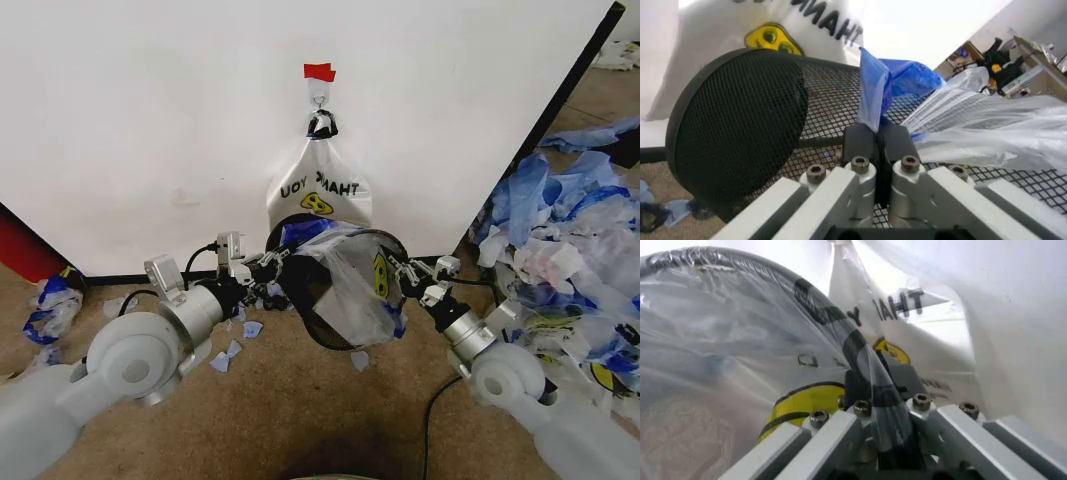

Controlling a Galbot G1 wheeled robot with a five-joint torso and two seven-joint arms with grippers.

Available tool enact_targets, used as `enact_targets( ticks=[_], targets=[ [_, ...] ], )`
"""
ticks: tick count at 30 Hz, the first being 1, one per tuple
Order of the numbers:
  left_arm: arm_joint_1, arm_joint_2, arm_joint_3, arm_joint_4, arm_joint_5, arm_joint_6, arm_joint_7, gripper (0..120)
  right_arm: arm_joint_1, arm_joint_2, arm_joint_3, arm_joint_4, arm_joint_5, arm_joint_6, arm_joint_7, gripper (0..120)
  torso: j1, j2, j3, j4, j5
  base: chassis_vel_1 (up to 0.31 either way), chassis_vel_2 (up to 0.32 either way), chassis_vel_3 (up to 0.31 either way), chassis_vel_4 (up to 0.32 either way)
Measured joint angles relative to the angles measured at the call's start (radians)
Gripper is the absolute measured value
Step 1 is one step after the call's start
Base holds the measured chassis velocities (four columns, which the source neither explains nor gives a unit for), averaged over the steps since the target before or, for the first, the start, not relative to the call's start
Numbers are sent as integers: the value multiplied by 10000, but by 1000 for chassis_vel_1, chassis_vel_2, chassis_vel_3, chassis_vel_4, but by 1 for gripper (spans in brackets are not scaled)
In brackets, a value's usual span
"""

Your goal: Pick up the garbage bag from the wall and place it over the trash bin.

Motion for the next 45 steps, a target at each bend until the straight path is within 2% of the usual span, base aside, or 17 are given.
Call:
enact_targets(
  ticks=[9,30,31,32,33,34,35,36,38,40,42,45],
  targets=[
    [84,16,36,393,329,-141,290,0,-28,-26,74,-6,107,-33,-73,0,0,-2,0,1,1,0,0,0,0],
    [-229,-433,668,1237,821,-312,742,0,-23,-227,513,-73,814,-137,-120,0,0,-2,1,0,2,0,0,0,0],
    [-232,-434,674,1261,837,-312,715,4,-11,-223,523,-91,822,-131,-104,0,0,-2,0,0,8,0,0,0,0],
    [-220,-429,704,1329,850,-277,635,10,36,-214,550,-122,825,-95,-91,0,0,-3,2,2,-8,0,0,0,0],
    [-225,-432,675,1304,858,-285,645,13,61,-212,533,-162,811,-100,-86,0,4,-2,3,-5,-18,0,0,0,0],
    [-203,-415,658,1296,858,-284,614,16,64,-205,501,-176,789,-97,-92,0,-1,-1,0,-4,2,0,0,0,0],
    [-167,-392,587,1270,855,-283,592,22,85,-193,448,-234,716,-97,-118,0,2,-2,2,10,13,0,0,0,0],
    [-130,-361,516,1256,842,-283,571,26,85,-182,389,-279,651,-99,-142,0,0,-1,1,-2,0,0,0,0,0],
    [-88,-320,445,1244,831,-287,557,30,96,-167,336,-308,599,-96,-165,0,0,-1,1,-3,-10,0,0,0,0],
    [39,-243,317,1244,828,-313,546,38,149,-106,224,-362,524,-83,-180,0,0,-1,0,-1,5,0,0,0,0],
    [289,-186,117,1259,840,-333,542,48,228,-19,86,-432,400,-82,-188,0,0,-1,1,0,-2,0,0,0,0],
    [511,-115,-54,1263,911,-376,525,53,278,34,-3,-454,325,-74,-183,0,0,-1,1,1,-3,0,0,0,0]
  ],
)
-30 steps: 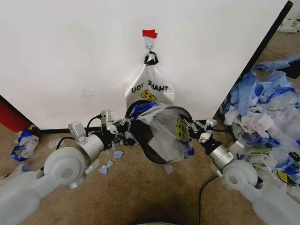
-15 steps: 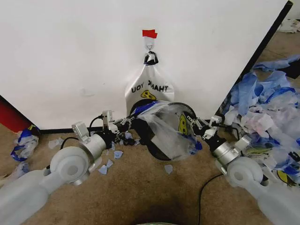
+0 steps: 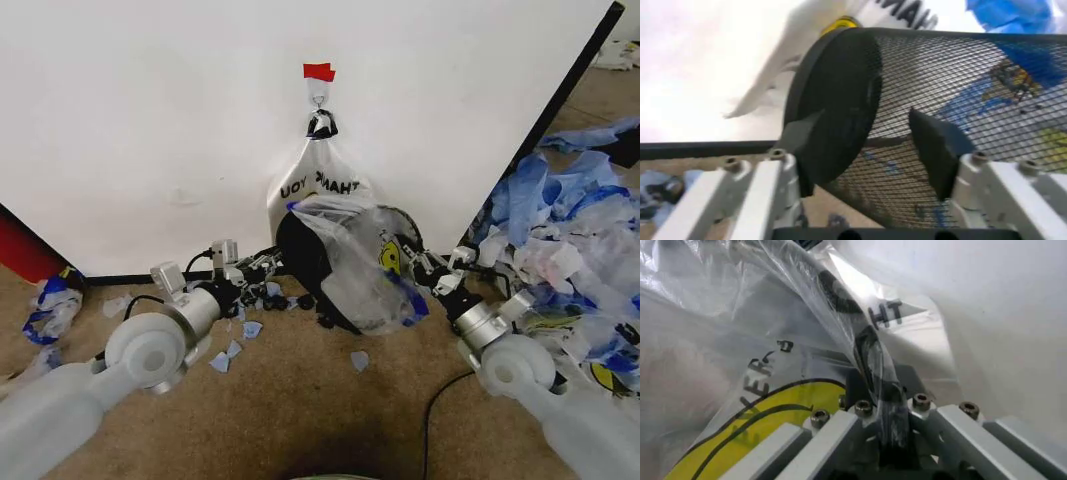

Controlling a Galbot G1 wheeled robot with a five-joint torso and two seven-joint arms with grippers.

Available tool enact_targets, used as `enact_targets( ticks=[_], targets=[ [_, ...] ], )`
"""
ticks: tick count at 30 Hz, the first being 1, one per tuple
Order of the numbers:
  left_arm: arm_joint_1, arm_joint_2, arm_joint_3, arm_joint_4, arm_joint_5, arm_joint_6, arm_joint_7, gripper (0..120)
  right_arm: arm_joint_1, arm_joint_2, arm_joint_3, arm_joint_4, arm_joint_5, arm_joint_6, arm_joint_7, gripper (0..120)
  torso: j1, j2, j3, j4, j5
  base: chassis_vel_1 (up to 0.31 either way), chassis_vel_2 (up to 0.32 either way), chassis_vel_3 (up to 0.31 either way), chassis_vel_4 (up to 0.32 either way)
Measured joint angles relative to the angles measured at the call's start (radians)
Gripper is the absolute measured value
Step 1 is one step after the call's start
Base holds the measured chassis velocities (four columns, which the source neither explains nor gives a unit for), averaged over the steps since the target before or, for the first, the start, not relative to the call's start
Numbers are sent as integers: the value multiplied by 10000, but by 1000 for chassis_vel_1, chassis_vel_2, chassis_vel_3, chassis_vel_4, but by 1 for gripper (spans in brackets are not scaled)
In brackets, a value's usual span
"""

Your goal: Pick up the garbage bag from the wall and place it over the trash bin.

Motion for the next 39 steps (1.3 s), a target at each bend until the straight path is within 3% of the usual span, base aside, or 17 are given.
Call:
enact_targets(
  ticks=[5,8,12,16,24,28,39],
  targets=[
    [691,216,-753,-74,280,-225,-425,74,-3,160,-125,-134,-598,200,128,0,0,0,0,7,6,0,0,0,0],
    [877,232,-1054,-159,761,-486,-1079,90,-139,364,100,-182,-1232,304,517,0,0,0,0,-4,-1,0,0,0,0],
    [1108,149,-1323,-581,1189,-707,-1758,98,-247,704,213,-205,-1892,330,1025,0,0,0,0,-2,3,0,0,0,0],
    [1383,-11,-1578,-1689,1245,-740,-2491,100,-501,1286,168,-53,-2920,414,2108,0,0,0,-1,0,7,0,0,0,0],
    [1492,-314,-1436,-3037,1005,-544,-3346,100,-1178,2102,53,279,-4566,507,3978,0,0,0,-1,-3,8,0,0,0,0],
    [1541,-296,-1271,-3176,677,-474,-3126,100,-1207,2437,28,299,-4414,496,4448,0,-1,0,-1,-2,1,0,0,0,0],
    [1728,-1047,-563,-2174,975,-346,-2584,100,-1090,3700,180,580,-2721,782,6049,0,-1,0,-1,0,1,0,0,0,0]
  ],
)
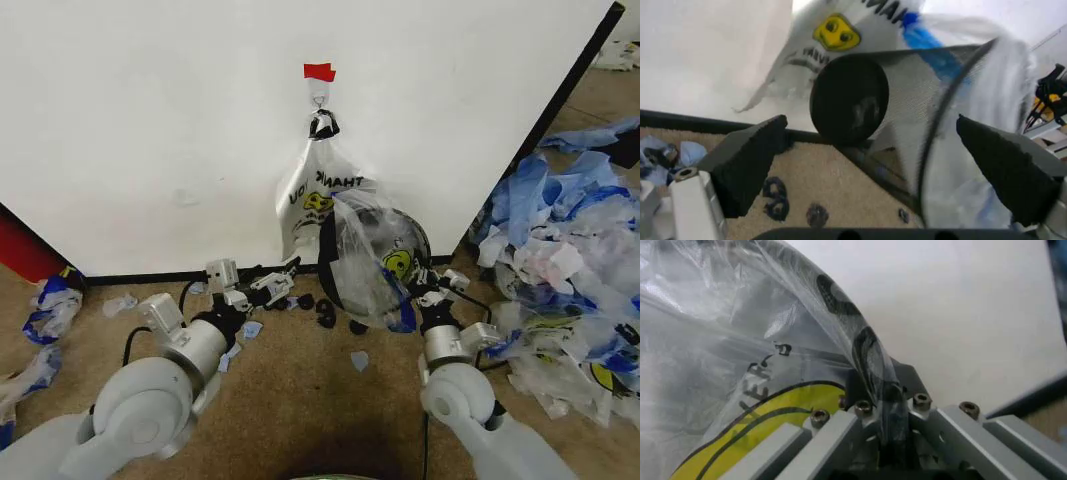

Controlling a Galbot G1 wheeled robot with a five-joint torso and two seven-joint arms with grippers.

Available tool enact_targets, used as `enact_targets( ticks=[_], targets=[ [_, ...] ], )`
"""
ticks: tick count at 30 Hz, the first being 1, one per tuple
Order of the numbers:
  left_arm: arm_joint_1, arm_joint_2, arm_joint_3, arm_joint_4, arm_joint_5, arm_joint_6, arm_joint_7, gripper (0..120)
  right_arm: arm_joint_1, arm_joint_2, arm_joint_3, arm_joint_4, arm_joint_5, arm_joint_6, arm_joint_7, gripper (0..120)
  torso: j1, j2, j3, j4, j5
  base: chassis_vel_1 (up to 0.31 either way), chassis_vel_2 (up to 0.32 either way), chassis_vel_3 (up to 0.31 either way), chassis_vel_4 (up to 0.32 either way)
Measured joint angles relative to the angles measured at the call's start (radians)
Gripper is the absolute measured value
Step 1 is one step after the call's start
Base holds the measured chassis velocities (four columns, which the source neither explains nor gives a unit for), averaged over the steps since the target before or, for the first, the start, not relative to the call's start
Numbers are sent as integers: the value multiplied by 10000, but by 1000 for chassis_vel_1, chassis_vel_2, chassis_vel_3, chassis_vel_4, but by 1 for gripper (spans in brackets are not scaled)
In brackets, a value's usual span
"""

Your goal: Pick up the garbage bag from the wall and place it over the trash bin.

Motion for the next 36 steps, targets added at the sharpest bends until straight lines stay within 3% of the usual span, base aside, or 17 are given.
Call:
enact_targets(
  ticks=[8,14,23,36],
  targets=[
    [-161,-59,145,-240,59,3,184,100,-76,783,344,1,700,-101,660,0,-1,0,0,-5,0,0,0,0,0],
    [-503,300,77,-989,-333,116,160,100,-31,830,172,-277,-651,-29,675,0,-1,2,-1,-2,1,0,0,0,0],
    [-653,122,754,-730,-382,229,305,100,-25,487,-841,-309,-3357,131,505,0,2,1,1,7,1,0,0,0,0],
    [-757,-151,1158,-420,-334,417,88,100,-490,331,-1569,205,-4053,-65,680,0,1,1,1,0,0,0,0,0,0]
  ],
)
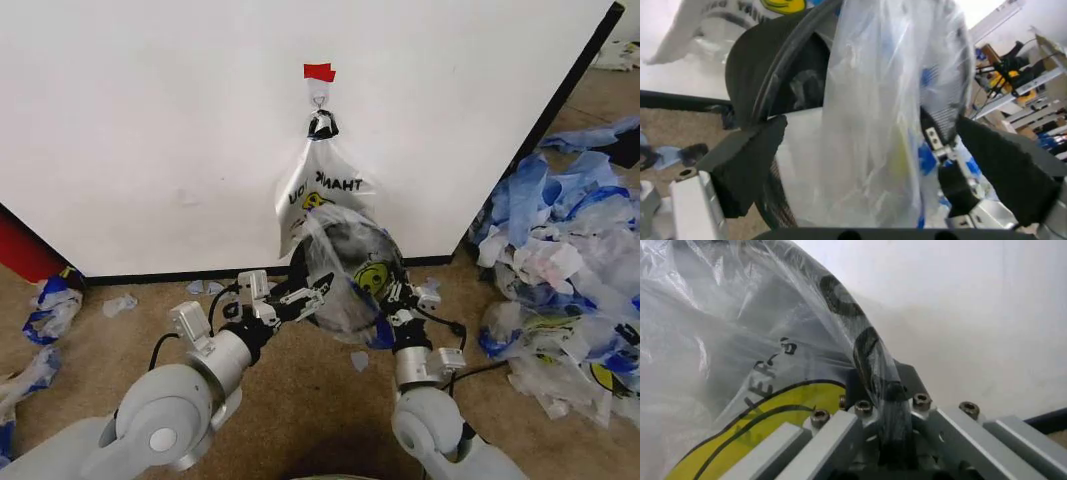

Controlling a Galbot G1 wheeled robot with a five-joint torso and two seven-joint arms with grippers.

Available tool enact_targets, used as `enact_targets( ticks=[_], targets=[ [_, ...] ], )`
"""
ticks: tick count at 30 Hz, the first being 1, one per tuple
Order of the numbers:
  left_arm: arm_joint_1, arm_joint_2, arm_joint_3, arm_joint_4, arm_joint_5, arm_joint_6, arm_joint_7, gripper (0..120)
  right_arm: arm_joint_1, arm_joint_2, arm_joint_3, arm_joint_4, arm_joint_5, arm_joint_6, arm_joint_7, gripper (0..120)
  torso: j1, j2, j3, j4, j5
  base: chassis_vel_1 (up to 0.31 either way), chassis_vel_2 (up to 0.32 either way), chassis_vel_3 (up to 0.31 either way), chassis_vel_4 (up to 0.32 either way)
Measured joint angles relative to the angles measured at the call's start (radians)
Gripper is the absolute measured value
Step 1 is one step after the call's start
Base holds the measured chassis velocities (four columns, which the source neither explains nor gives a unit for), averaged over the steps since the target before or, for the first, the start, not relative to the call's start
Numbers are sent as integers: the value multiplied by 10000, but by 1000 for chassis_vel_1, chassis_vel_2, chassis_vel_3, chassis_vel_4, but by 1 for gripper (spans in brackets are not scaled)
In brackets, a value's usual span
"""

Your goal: Pick up the garbage bag from the wall and place it over the trash bin.

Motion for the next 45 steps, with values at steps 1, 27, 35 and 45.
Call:
enact_targets(
  ticks=[1,27,35,45],
  targets=[
    [-34,-11,1,2,1,37,-98,100,-5,-1,-66,4,-129,-10,0,0,0,0,0,-1,1,0,0,0,0],
    [-218,104,183,129,-223,398,-566,100,142,221,-587,-438,-2056,-18,-104,0,-1,-2,0,-1,1,0,0,0,0],
    [-473,-72,481,442,-197,428,-686,100,204,150,-605,-356,-2020,5,-146,0,-1,-2,0,0,2,0,0,0,0],
    [-1182,-325,1153,831,-216,610,-1370,95,253,56,-526,-356,-1926,97,-195,0,-1,-2,0,0,2,0,0,0,0]
  ],
)
